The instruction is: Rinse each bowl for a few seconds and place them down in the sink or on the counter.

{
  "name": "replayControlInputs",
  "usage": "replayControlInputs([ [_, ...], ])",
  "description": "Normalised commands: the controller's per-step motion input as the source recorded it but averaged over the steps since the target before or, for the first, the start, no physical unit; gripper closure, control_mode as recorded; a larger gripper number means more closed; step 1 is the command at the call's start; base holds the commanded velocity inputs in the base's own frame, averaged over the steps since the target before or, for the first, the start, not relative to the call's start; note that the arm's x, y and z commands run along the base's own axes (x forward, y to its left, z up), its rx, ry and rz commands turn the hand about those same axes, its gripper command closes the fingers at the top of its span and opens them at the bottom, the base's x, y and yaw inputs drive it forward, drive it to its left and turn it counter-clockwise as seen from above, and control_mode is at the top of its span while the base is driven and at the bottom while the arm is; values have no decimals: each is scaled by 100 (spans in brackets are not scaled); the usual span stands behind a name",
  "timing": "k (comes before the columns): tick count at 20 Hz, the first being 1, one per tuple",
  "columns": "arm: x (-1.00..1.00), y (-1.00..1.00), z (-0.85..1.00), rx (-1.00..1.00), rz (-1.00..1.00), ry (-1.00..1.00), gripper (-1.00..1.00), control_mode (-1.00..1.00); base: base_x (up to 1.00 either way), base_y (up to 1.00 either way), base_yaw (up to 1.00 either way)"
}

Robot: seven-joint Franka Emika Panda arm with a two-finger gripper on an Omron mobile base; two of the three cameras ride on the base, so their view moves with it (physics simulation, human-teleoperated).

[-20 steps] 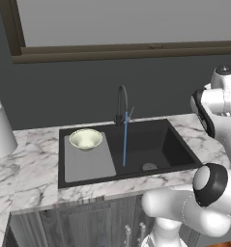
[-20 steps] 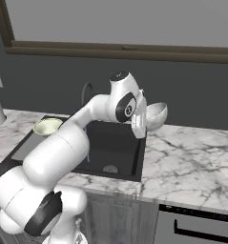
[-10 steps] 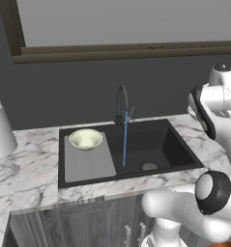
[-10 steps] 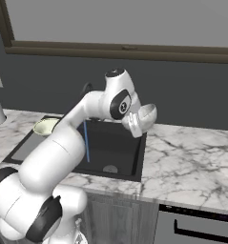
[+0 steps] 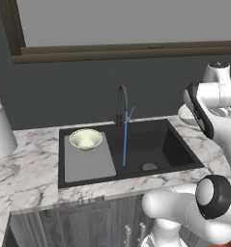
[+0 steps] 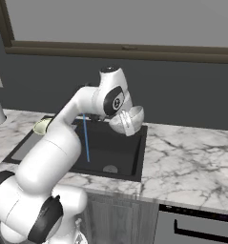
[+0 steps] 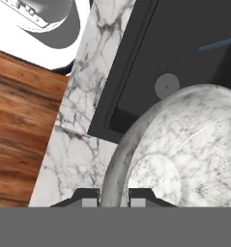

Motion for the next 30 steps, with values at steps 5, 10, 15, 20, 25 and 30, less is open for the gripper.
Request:
replayControlInputs([
  [5, -6, 24, -1, 12, 10, 7, 100, -100, 0, 0, 0],
  [10, -8, 20, -6, 15, 10, 5, 100, -100, 0, 0, 0],
  [15, -1, 30, -12, 8, 3, -1, 100, -100, 0, 0, 0],
  [20, 0, 30, -12, 2, -1, -7, 100, -100, 0, 0, 0],
  [25, 8, 34, -19, 0, -2, -5, 100, -100, 0, 0, 0],
  [30, 15, 32, -26, 0, -1, 0, 100, -100, 0, 0, 0],
])
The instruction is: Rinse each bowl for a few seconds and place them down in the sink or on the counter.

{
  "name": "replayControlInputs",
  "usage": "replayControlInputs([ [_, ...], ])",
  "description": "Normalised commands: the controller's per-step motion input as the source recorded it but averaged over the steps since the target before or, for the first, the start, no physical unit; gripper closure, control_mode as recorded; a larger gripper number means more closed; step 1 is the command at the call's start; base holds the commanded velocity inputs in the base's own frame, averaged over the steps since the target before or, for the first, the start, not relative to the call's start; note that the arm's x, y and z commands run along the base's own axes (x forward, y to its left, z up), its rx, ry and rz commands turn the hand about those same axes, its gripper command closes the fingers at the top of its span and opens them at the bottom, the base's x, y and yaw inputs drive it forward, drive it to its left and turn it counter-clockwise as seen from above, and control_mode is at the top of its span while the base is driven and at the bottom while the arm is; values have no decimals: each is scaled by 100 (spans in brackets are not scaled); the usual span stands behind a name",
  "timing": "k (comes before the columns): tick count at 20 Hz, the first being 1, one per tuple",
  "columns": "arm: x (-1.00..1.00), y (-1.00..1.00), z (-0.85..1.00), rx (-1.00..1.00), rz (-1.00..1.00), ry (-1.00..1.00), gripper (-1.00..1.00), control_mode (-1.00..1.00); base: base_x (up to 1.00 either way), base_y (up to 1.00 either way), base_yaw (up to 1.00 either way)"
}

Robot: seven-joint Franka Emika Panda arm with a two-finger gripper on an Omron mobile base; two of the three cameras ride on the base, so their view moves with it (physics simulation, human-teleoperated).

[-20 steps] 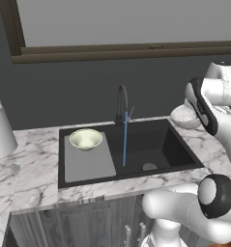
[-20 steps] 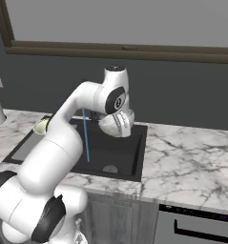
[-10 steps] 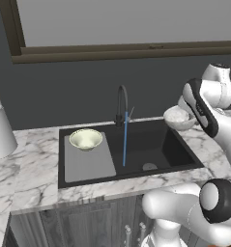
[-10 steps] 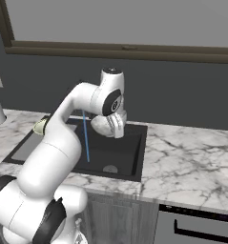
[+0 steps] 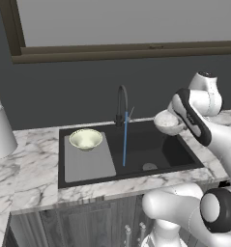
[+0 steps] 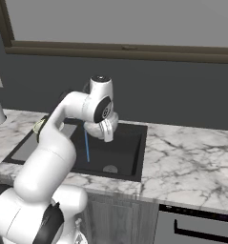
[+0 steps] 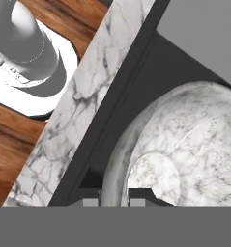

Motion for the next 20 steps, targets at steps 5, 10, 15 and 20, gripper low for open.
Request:
replayControlInputs([
  [5, 12, 31, -19, 1, -2, 0, 100, -100, 0, 0, 0],
  [10, 10, 25, -15, 4, -3, -1, 100, -100, 0, 0, 0],
  [15, 7, 26, -14, 5, -3, -2, 100, -100, 0, 0, 0],
  [20, 4, 26, -14, 6, -2, -2, 100, -100, 0, 0, 0],
])
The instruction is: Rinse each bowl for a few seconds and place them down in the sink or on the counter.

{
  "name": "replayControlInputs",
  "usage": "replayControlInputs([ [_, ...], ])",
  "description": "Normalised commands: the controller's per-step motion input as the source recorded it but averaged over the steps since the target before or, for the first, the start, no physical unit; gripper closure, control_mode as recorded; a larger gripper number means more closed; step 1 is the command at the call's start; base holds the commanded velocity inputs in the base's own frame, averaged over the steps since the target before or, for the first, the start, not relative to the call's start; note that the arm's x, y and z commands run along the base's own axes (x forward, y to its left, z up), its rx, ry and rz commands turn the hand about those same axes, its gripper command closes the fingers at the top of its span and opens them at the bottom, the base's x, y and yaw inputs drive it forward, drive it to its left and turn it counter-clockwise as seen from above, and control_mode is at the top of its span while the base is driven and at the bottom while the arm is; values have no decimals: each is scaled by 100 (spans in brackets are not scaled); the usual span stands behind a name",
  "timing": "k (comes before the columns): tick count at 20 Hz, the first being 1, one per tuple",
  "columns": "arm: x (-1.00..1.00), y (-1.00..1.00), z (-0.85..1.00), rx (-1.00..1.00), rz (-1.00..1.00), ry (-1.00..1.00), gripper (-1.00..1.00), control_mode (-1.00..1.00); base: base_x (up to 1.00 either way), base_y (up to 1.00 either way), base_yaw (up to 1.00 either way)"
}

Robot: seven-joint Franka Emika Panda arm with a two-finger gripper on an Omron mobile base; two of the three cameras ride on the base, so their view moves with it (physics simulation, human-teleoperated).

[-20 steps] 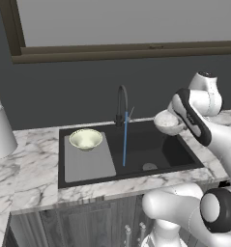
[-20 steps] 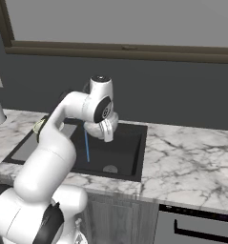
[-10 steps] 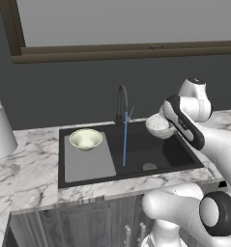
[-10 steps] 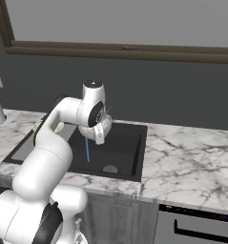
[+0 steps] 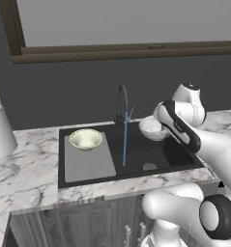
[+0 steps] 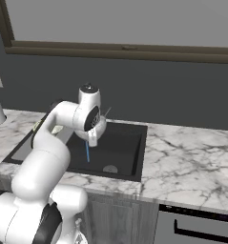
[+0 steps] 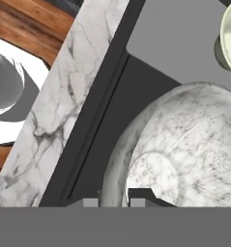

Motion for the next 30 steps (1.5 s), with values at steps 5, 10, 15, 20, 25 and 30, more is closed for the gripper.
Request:
replayControlInputs([
  [5, 3, 27, -14, 7, -2, -2, 100, -100, 0, 0, 0],
  [10, 9, 26, -18, 7, -2, -1, 100, -100, 0, 0, 0],
  [15, 18, 19, -22, 5, -1, -1, 100, -100, 0, 0, 0],
  [20, 21, 15, -18, 6, -2, -1, 100, -100, 0, 0, 0],
  [25, 23, 15, -17, 5, -2, -2, 100, -100, 0, 0, 0],
  [30, 24, 12, -14, 4, -3, -2, 100, -100, 0, 0, 0],
])
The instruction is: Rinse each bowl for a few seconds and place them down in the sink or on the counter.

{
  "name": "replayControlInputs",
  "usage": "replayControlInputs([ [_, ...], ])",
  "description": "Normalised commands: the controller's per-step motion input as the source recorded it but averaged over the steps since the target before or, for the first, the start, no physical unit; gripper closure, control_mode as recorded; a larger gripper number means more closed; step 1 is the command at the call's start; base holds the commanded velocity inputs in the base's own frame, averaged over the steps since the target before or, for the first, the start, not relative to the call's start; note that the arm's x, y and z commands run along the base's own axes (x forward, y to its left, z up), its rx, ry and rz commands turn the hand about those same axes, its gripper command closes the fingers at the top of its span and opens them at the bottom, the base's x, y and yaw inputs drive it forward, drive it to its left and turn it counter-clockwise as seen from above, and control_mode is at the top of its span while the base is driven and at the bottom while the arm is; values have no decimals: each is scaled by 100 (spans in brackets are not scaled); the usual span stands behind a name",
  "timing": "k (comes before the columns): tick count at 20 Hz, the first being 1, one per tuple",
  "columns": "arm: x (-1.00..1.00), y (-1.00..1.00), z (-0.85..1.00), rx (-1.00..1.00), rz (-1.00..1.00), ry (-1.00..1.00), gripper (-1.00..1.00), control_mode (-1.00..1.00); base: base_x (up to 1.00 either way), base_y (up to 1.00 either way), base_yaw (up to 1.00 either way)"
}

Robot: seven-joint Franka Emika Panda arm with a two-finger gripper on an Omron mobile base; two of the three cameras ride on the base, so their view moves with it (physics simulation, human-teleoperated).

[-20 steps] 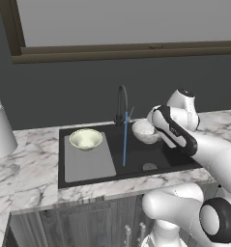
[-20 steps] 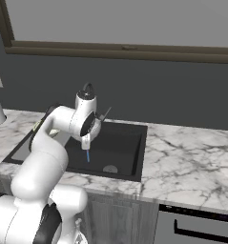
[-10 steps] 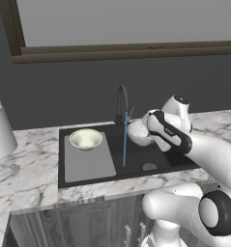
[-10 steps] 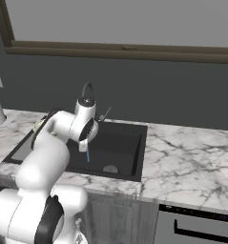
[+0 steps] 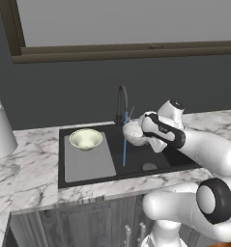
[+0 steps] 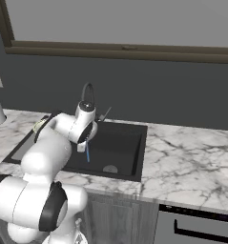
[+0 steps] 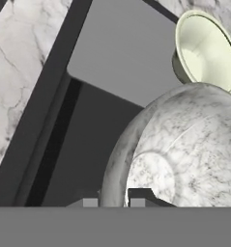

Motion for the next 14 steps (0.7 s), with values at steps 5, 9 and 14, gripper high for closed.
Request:
replayControlInputs([
  [5, 29, 9, -11, 0, -4, -1, 100, -100, 0, 0, 0],
  [9, 33, 3, -9, 0, -5, 1, 100, -100, 0, 0, 0],
  [14, 38, 0, -6, -1, -5, 4, 100, -100, 0, 0, 0],
])
